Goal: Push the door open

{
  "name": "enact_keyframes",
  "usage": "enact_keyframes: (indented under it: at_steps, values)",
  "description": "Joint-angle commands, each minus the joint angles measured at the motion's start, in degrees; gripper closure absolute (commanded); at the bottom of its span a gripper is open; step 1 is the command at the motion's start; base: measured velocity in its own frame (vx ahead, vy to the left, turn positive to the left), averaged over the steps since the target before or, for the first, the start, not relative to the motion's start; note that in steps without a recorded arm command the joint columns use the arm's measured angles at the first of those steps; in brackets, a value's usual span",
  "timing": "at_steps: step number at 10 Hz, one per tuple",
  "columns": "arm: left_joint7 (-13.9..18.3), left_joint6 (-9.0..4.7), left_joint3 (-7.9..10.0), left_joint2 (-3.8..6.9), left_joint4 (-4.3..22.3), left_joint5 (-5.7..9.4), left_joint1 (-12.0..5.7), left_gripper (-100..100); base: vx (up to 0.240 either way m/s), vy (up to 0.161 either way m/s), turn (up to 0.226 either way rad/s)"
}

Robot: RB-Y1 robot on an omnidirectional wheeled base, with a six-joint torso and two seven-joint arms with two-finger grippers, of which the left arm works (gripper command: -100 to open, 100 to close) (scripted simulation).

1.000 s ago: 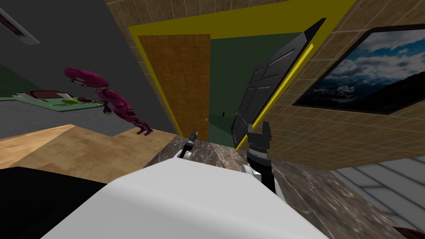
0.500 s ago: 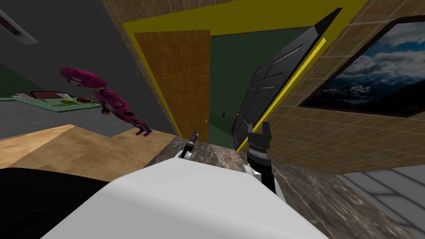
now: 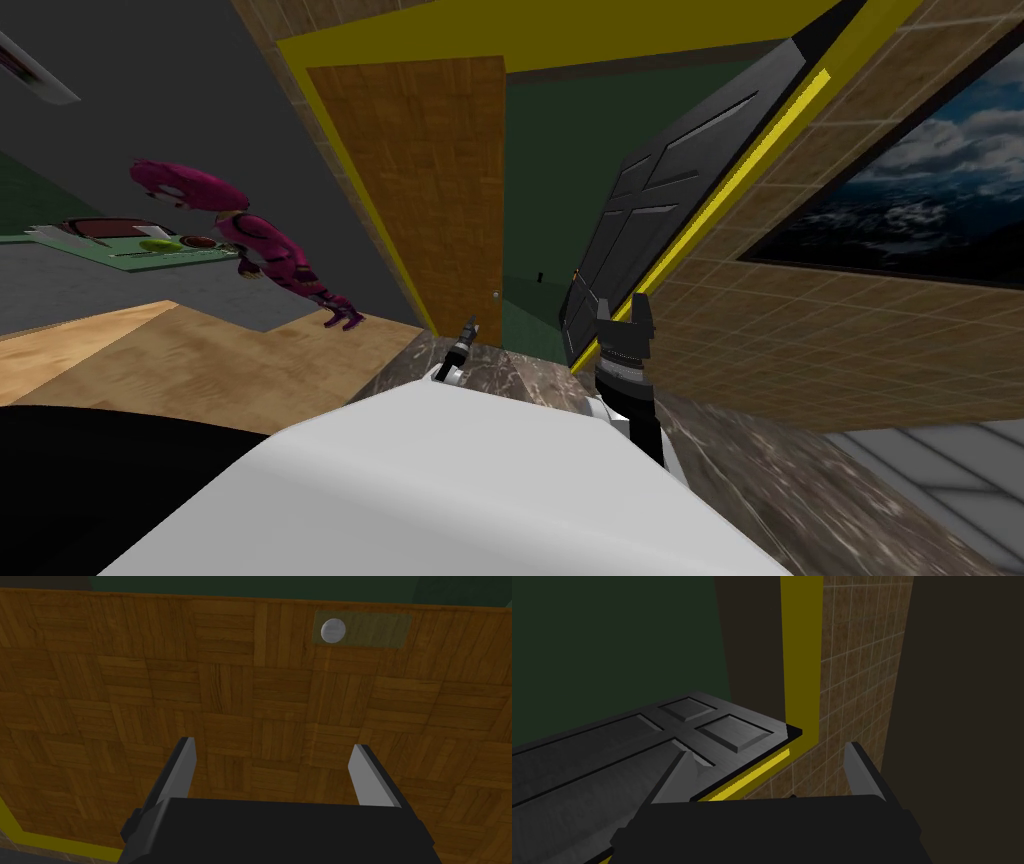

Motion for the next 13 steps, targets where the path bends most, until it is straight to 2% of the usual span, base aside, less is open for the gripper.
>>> enact_keyframes:
  at_steps: [1, 4, 5, 7, 13]
  values:
    - [0.13, -0.58, -0.07, 0.03, 2.6, 0.12, -1.02, -100, 0.096, 0.008, 0.012]
    - [0.38, -1.1, -0.26, 0.1, 6.05, 0.3, -2.35, -100, 0.092, -0.008, 0.012]
    - [0.53, -1.42, -0.38, 0.15, 8.23, 0.41, -3.18, -100, 0.126, -0.005, 0.021]
    - [0.73, -1.83, -0.54, 0.19, 10.99, 0.55, -4.24, -100, 0.145, -0.012, 0.016]
    - [1.14, -2.69, -0.86, 0.26, 16.74, 0.84, -6.45, -100, 0.121, -0.004, 0.01]
